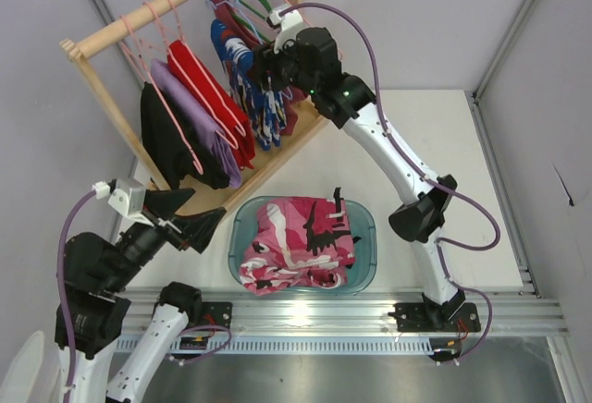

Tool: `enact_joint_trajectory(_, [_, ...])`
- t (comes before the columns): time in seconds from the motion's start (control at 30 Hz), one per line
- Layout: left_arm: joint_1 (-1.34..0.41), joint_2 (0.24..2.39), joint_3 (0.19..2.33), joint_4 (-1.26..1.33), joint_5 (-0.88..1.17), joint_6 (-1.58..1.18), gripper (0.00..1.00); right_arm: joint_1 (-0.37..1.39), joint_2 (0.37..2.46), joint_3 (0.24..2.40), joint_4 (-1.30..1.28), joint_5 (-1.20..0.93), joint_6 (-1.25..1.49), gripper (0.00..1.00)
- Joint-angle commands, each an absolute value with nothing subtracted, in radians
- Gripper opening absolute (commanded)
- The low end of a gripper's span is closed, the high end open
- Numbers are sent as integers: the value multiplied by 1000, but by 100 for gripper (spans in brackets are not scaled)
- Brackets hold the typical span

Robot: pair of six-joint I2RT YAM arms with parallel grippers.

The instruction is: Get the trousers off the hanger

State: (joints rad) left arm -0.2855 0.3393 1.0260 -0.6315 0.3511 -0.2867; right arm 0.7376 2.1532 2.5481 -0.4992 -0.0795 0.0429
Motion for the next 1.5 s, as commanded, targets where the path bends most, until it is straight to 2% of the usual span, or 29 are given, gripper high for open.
enact_joint_trajectory(0.0, [-281, 328, 1017, -617, 351, -273, 99, 736, 2180, 2594, -437, -64, 20, 62])
enact_joint_trajectory(0.07, [-279, 327, 1014, -617, 350, -273, 100, 736, 2187, 2599, -437, -67, 8, 61])
enact_joint_trajectory(0.13, [-281, 325, 1015, -617, 339, -273, 100, 739, 2195, 2595, -452, -84, 5, 64])
enact_joint_trajectory(0.17, [-281, 322, 1012, -620, 333, -275, 100, 742, 2197, 2592, -457, -86, -30, 61])
enact_joint_trajectory(0.23, [-281, 313, 1009, -621, 324, -275, 99, 742, 2194, 2577, -460, -69, -40, 49])
enact_joint_trajectory(0.27, [-281, 310, 1008, -621, 321, -275, 100, 744, 2194, 2573, -460, -60, -49, 39])
enact_joint_trajectory(0.4, [-281, 301, 1000, -612, 314, -275, 100, 744, 2181, 2536, -453, -19, -72, 34])
enact_joint_trajectory(0.43, [-281, 302, 997, -612, 314, -275, 99, 747, 2166, 2519, -443, -9, -74, 24])
enact_joint_trajectory(0.53, [-281, 302, 997, -609, 322, -276, 100, 747, 2146, 2474, -399, 44, -75, 3])
enact_joint_trajectory(0.83, [-281, 295, 979, -601, 327, -275, 100, 747, 2141, 2474, -344, 58, -81, 0])
enact_joint_trajectory(1.13, [-281, 288, 963, -591, 324, -282, 99, 773, 2042, 2378, -143, 150, -87, 0])
enact_joint_trajectory(1.47, [-281, 325, 979, -594, 336, -281, 99, 782, 2040, 2491, -109, 241, -124, 0])
